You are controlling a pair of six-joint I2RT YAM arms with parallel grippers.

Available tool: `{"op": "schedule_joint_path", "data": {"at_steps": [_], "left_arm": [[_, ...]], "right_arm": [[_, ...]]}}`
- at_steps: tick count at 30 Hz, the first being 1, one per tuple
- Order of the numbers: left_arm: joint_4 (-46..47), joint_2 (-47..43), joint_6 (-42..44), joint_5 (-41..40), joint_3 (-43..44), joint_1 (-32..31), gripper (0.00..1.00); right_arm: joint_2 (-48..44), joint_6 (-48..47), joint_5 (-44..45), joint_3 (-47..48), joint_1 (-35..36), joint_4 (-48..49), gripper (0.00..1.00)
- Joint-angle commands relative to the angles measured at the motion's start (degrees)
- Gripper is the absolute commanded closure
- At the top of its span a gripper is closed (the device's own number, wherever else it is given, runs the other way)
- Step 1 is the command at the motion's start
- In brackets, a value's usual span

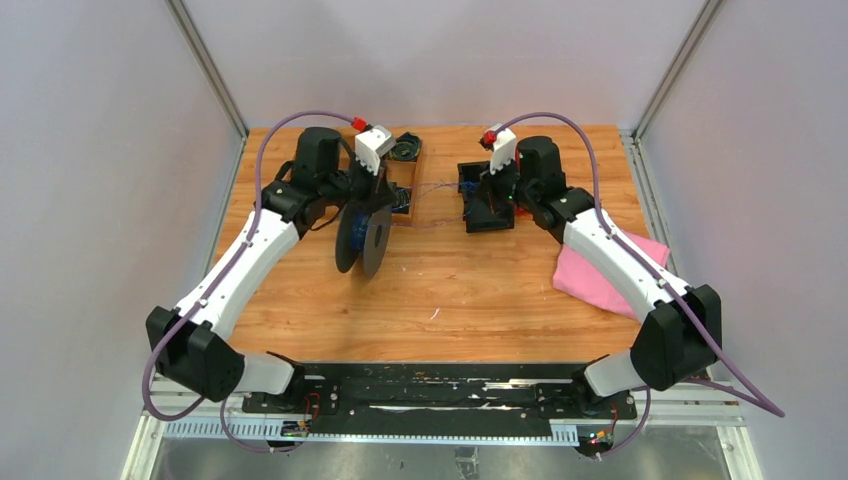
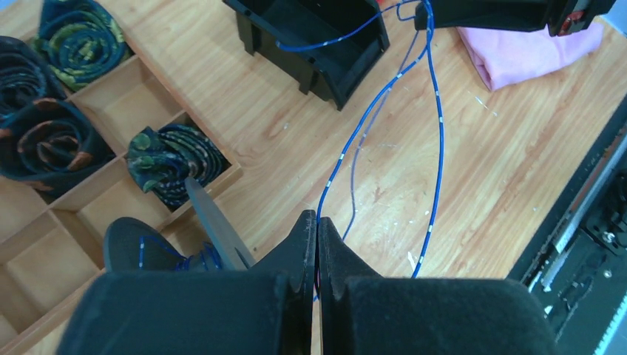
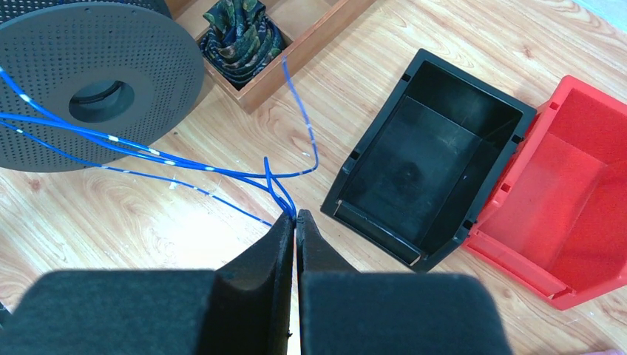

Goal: Wrap the cables
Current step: Adjust the cable at the center of the board.

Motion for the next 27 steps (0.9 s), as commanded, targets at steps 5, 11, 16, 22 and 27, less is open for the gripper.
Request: {"op": "schedule_joint_path", "data": {"at_steps": [5, 11, 16, 22, 27], "left_arm": [[4.2, -4.7, 0.5, -7.2, -2.8, 0.0, 1.00], [4.6, -6.6, 0.5, -10.2, -3.9, 0.1, 1.00], [5.6, -8.0, -1.9, -12.4, -3.7, 0.5, 1.00], [7.4, -8.0, -4.7, -10.8, -3.3, 0.5, 1.00], [10.4, -8.6, -7.3, -5.5, -5.1, 0.7, 1.00]], "right_arm": [[0.1, 0.4, 2.4, 1.0, -0.4, -0.6, 0.99], [0.5, 0.6, 4.0, 1.0, -0.4, -0.4, 0.99], [1.0, 1.1, 5.2, 0.5, -0.4, -0.4, 0.99], [2.3, 1.3, 5.6, 0.7, -0.4, -0.9, 0.99], [2.8, 1.3, 6.7, 0.8, -0.4, -1.1, 0.99]]}}
